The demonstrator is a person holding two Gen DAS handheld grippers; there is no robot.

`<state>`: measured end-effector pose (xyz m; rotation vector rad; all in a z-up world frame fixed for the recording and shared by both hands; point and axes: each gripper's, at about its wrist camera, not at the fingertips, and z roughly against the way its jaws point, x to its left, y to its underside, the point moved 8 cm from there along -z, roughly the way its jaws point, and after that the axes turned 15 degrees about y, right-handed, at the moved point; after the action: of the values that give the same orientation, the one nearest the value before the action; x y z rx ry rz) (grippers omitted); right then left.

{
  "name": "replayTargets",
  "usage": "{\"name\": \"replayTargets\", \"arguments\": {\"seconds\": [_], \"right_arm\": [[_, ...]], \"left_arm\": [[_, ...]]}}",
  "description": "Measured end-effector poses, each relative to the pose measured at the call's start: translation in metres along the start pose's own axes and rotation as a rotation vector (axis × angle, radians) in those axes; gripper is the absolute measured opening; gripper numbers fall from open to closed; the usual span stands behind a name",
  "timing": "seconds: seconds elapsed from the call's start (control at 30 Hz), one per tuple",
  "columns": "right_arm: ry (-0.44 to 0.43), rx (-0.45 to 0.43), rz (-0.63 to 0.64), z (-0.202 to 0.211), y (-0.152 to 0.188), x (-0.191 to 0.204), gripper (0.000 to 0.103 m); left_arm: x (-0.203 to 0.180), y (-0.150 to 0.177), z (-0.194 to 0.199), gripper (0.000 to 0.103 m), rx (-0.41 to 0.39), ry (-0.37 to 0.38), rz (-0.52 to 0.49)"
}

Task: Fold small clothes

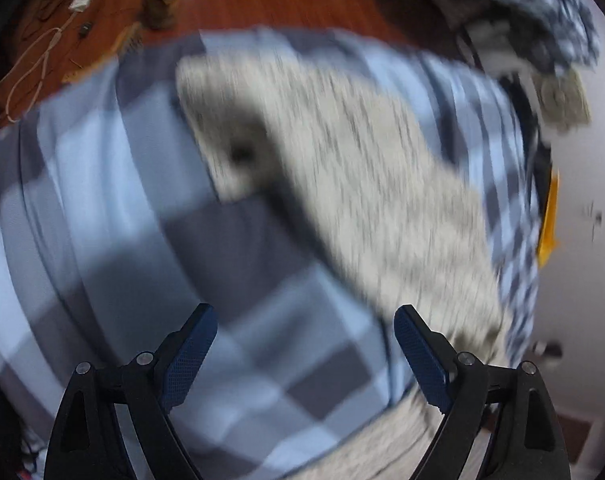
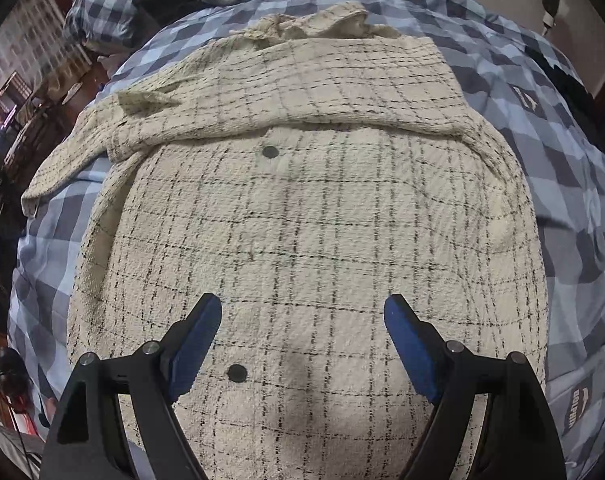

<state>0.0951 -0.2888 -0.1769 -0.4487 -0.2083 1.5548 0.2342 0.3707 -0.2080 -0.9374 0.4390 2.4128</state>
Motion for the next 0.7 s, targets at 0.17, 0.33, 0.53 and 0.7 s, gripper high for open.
{"name": "replayTargets", "arguments": {"seconds": [0.17,0.33,0.53,0.7], "right_arm": [[0.029,0.029,0.046,-0.011,0.005,0.010,0.081],[0.055,0.051,0.061,-0.019,0.007,0.011,0.081],[0.067,0.054,0.064,-0.021,0.007,0.009,0.081],[0.063,0.032,0.057,-0.014,0.005,0.010,0.081]], "left_arm": [[0.000,-0.047,-0.001,0.085,-0.088,0.052,0.071],[-0.002,-0.069,-0.006,0.034,-0.153,0.145,0.145],[-0.031,-0.080,0.021,0.006,-0.283,0.196,0.031],[-0.114,-0.054,0.055,0.005,-0.302,0.168,-0.193]]}}
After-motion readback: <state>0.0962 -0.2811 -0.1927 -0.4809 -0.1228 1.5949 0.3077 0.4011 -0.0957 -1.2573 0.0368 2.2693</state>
